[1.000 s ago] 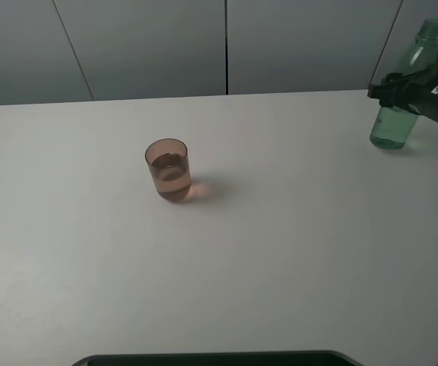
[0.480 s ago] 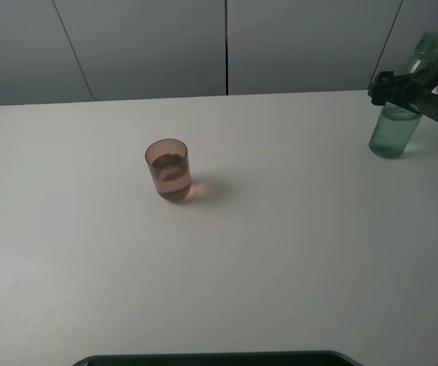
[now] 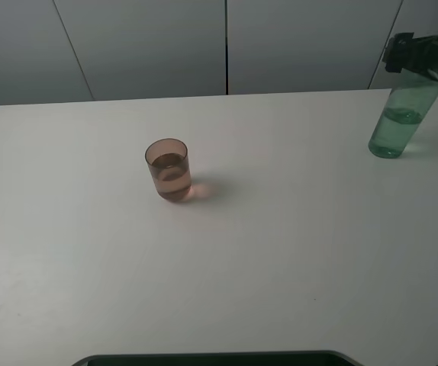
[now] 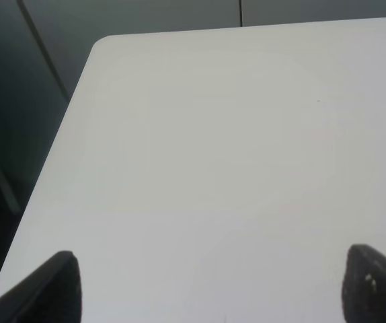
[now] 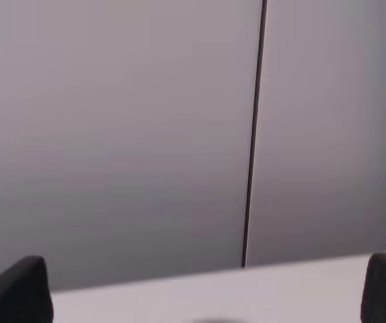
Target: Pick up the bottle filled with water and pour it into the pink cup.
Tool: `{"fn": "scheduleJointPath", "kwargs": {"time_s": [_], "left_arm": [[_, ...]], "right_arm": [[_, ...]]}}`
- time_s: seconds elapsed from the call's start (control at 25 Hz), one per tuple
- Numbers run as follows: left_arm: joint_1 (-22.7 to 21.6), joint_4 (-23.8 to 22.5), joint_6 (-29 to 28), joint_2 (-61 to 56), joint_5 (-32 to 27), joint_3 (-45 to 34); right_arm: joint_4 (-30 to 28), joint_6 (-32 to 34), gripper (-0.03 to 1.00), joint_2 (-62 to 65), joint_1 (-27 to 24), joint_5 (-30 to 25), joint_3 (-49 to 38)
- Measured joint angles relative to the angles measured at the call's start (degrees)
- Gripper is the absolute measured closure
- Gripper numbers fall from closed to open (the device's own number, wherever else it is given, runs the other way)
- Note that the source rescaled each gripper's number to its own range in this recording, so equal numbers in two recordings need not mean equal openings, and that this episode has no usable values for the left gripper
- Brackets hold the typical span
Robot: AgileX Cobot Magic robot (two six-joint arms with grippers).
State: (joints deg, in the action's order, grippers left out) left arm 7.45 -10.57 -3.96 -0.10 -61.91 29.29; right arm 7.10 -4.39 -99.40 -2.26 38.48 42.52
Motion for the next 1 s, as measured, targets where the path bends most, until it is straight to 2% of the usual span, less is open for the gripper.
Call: {"fn": "scheduleJointPath", "kwargs": {"time_s": [0.2, 0.28, 0.4, 0.52, 0.64, 0.76, 0.88, 1.0], "left_arm": [[0.00, 0.00, 0.00, 0.00, 0.00, 0.00], [0.00, 0.00, 0.00, 0.00, 0.00, 0.00], [0.00, 0.00, 0.00, 0.00, 0.00, 0.00], [0.00, 0.00, 0.00, 0.00, 0.00, 0.00], [0.00, 0.00, 0.00, 0.00, 0.00, 0.00], [0.00, 0.00, 0.00, 0.00, 0.00, 0.00], [0.00, 0.00, 0.00, 0.00, 0.00, 0.00], [0.00, 0.00, 0.00, 0.00, 0.00, 0.00]], "right_arm": [[0.00, -0.36, -0.03, 7.99, 0.00, -1.52, 0.00], [0.00, -1.90, -0.03, 11.48, 0.00, -5.90, 0.66], [0.00, -2.98, -0.03, 16.21, -0.14, -22.87, 5.09], [0.00, -2.68, -0.03, 18.73, -1.66, -45.55, 12.47], [-0.25, -2.20, -0.03, 19.33, -2.75, -71.47, 19.74], [-0.79, -1.38, -0.03, 19.73, -2.79, -90.99, 24.32], [-2.02, -0.71, -0.03, 21.88, -2.79, -101.68, 25.08], [-2.77, 0.02, -0.03, 26.06, -2.79, -107.02, 25.12]]}}
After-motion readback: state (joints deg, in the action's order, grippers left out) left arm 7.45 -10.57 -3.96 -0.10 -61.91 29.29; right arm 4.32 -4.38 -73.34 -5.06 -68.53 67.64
